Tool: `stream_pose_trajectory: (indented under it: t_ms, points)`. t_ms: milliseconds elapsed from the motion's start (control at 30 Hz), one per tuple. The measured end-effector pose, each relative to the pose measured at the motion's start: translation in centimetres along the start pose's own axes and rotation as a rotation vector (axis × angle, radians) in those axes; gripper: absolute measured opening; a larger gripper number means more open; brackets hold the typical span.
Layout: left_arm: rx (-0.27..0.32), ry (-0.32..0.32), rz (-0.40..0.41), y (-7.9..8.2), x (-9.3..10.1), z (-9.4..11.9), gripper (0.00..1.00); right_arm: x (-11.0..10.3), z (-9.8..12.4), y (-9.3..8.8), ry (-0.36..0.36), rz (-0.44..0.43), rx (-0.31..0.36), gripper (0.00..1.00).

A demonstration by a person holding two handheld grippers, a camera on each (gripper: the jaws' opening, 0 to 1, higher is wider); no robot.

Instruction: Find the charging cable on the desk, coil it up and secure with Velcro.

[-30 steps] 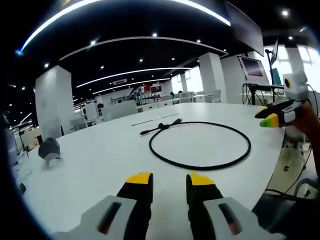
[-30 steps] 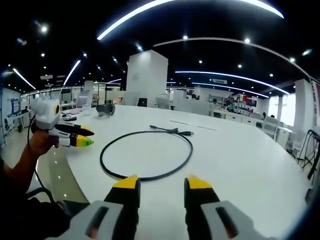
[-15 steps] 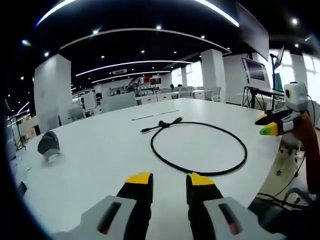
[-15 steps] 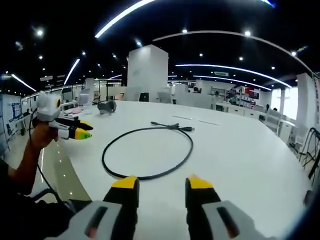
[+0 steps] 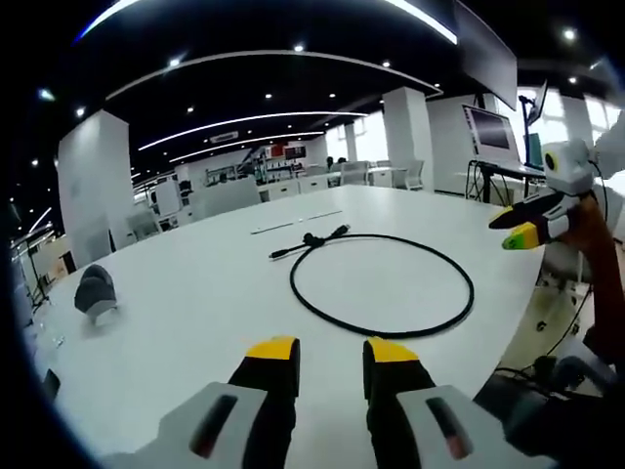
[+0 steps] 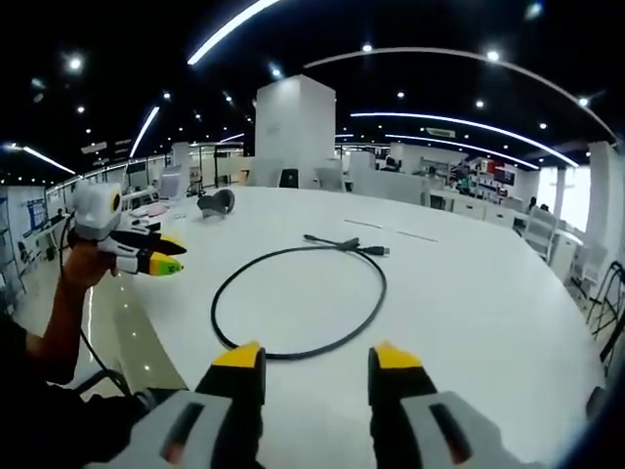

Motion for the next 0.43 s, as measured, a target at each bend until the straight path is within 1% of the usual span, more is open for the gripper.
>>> stream_pose_trajectory:
  t_ms: [133,433]
  points:
    - [0.009,0.009,0.000,0.02,-0.15,0.07,0.27,0.08,0.01,-0.10,-0.001,0.001,0.003,0.43]
    - [0.012,0.011,0.009,-0.30,0.20,-0.05,0.27,0.68,-0.14,-0.64,-0.008,-0.008,0.007,0.43]
Point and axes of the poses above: the point that each gripper's makers call its tool centre point, and the gripper's own axes: z roughly backward along the fingers, x roughly to its right, y roughly out of its top, the point moved 1 cm from there along z, roughly backward along the fingers, and after that the axes turned 12 degrees about x, right-handed, at the moved point
